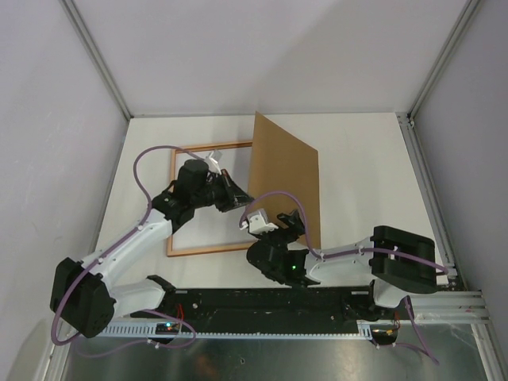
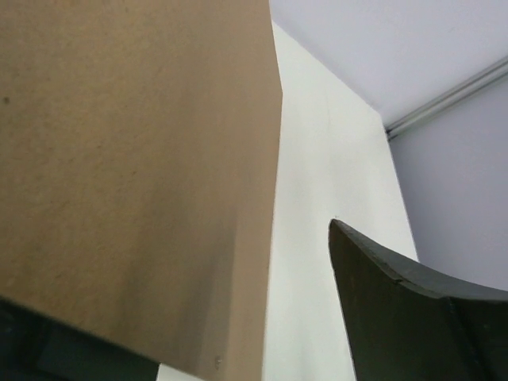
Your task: Put the photo into the frame
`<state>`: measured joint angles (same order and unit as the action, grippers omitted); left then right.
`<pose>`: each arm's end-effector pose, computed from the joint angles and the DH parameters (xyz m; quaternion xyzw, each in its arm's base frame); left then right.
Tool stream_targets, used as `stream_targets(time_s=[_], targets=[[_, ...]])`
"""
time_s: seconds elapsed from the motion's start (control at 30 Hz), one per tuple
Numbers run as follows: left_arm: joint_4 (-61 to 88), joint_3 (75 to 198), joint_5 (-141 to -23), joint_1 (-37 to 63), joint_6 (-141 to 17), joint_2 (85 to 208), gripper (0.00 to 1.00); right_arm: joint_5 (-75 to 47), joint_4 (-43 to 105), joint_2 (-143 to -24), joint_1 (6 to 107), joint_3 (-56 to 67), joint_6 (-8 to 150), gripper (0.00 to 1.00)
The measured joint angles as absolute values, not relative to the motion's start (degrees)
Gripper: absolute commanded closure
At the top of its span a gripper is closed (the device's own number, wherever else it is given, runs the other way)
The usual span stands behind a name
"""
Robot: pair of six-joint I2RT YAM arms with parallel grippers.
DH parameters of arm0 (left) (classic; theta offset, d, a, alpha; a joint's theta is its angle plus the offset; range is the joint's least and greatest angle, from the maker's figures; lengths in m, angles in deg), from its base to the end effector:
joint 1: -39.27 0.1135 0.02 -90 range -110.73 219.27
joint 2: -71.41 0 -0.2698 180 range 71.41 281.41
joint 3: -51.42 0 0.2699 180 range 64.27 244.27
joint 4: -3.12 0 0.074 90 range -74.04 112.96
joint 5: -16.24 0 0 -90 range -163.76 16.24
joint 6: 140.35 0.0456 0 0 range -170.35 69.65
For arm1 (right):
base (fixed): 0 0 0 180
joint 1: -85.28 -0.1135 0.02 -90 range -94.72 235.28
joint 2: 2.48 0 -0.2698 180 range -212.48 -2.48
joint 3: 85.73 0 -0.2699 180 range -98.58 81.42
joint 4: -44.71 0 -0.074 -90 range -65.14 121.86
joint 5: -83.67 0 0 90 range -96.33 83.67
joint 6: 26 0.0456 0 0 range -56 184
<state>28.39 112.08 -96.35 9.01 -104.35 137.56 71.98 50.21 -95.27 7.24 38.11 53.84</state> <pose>0.2325 -0.1559 0.2751 -0.0806 0.8542 -0.4514 0.2452 0.1102 0.3048 0.1789 -0.2471 0.7009 -0.2435 0.6232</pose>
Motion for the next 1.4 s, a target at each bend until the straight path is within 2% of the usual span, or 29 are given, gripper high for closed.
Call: stream_targets(time_s=[0.03, 0.13, 0.2, 0.27, 0.3, 0.37, 0.53, 0.7, 0.87, 0.97, 1.13, 1.27, 1.4], targets=[[28.56, 112.08, -96.31, 9.01, -104.41, 137.49, 1.0, 72.09, 52.26, -95.27, 7.52, 38.49, 52.31, 0.41], [28.52, 112.78, -96.31, 9.01, -105.61, 137.29, 0.97, 71.78, 59.39, -95.36, 7.74, 39.99, 46.41, 0.76], [28.02, 113.65, -96.52, 8.92, -106.53, 137.23, 0.82, 71.34, 63.83, -95.4, 7.83, 40.67, 42.48, 0.93], [27.32, 114.53, -96.68, 8.73, -107.06, 137.05, 0.64, 71.19, 68.04, -95.4, 7.94, 41.09, 37.8, 0.98], [26.73, 115.05, -96.87, 8.62, -106.97, 136.88, 0.54, 70.64, 70.16, -95.4, 7.96, 41.31, 35.53, 0.99], [26.36, 115.9, -96.87, 8.49, -106.75, 136.05, 0.4, 71.23, 74.84, -95.23, 8.11, 41.61, 31.96, 1.0], [26.86, 119.23, -96.46, 8.53, -106.34, 134.06, 0.16, 72.87, 89.92, -94.16, 8.83, 42.09, 18.0, 1.0], [28.0, 128.97, -95.34, 8.68, -105.33, 133.91, 0.07, 74.62, 99.48, -92.28, 9.29, 41.74, 2.61, 1.0], [26.97, 136.47, -94.16, 9.91, -104.3, 133.1, 0.06, 75.39, 101.01, -85.7, 11.0, 40.06, -0.52, 1.0], [26.97, 136.12, -93.53, 11.72, -104.3, 131.96, 0.05, 74.88, 91.32, -77.81, 12.37, 36.58, 7.46, 1.0], [26.64, 131.2, -93.38, 14.32, -104.39, 131.5, 0.02, 64.5, 58.14, -65.33, 20.0, 24.58, 36.71, 1.0], [26.09, 124.91, -93.92, 15.59, -104.85, 131.5, 0.01, 48.26, 41.18, -58.84, 31.41, 20.48, 56.92, 1.0], [22.58, 118.57, -95.65, 16.55, -107.08, 131.46, 0.01, 31.85, 32.05, -56.71, 42.78, 20.19, 71.55, 1.0]])
